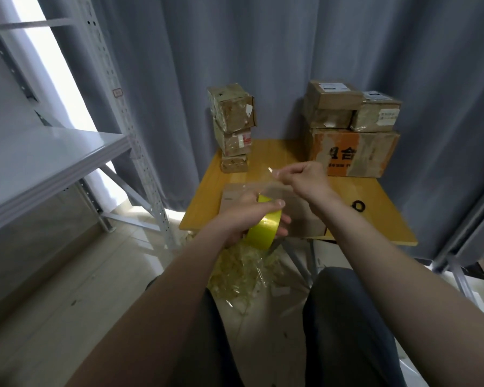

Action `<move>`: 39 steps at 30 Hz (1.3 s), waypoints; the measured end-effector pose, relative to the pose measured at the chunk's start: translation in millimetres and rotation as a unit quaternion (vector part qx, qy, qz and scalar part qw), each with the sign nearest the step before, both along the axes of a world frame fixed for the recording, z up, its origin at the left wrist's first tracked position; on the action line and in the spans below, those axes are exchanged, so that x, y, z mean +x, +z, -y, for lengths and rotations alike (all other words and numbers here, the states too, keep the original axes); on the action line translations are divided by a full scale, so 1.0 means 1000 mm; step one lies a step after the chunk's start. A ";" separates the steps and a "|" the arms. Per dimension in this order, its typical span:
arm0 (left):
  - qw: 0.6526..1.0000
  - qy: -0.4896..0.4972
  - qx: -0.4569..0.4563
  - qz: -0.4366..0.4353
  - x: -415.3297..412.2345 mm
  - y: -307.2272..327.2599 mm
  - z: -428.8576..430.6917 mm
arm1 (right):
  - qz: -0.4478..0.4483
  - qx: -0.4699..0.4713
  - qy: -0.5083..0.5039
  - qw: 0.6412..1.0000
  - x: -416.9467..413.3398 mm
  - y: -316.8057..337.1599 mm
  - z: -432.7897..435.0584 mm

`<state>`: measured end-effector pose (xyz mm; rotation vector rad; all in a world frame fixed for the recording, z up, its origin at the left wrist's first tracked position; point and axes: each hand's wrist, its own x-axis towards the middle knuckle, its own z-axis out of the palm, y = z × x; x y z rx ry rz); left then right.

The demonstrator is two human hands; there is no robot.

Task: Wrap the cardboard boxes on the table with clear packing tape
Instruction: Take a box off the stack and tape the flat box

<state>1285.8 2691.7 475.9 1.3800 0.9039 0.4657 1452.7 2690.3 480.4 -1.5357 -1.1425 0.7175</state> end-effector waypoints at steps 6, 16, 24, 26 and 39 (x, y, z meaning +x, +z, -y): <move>0.987 -0.011 -0.160 -0.008 -0.014 -0.038 0.026 | 0.010 0.004 -0.030 0.999 0.018 0.003 -0.018; 0.973 0.087 -0.216 -0.001 -0.008 -0.054 0.014 | 0.117 -0.072 0.021 0.990 0.006 -0.031 -0.070; 0.969 0.107 -0.220 -0.020 -0.002 -0.068 0.005 | 0.266 -0.145 -0.023 0.953 0.008 -0.070 -0.092; 0.969 0.109 -0.220 -0.019 0.001 -0.071 0.002 | 0.336 -0.121 -0.036 0.934 0.005 -0.071 -0.089; 0.979 0.115 -0.166 0.004 0.004 -0.092 -0.014 | 0.448 -0.155 0.223 0.852 -0.037 -0.067 -0.022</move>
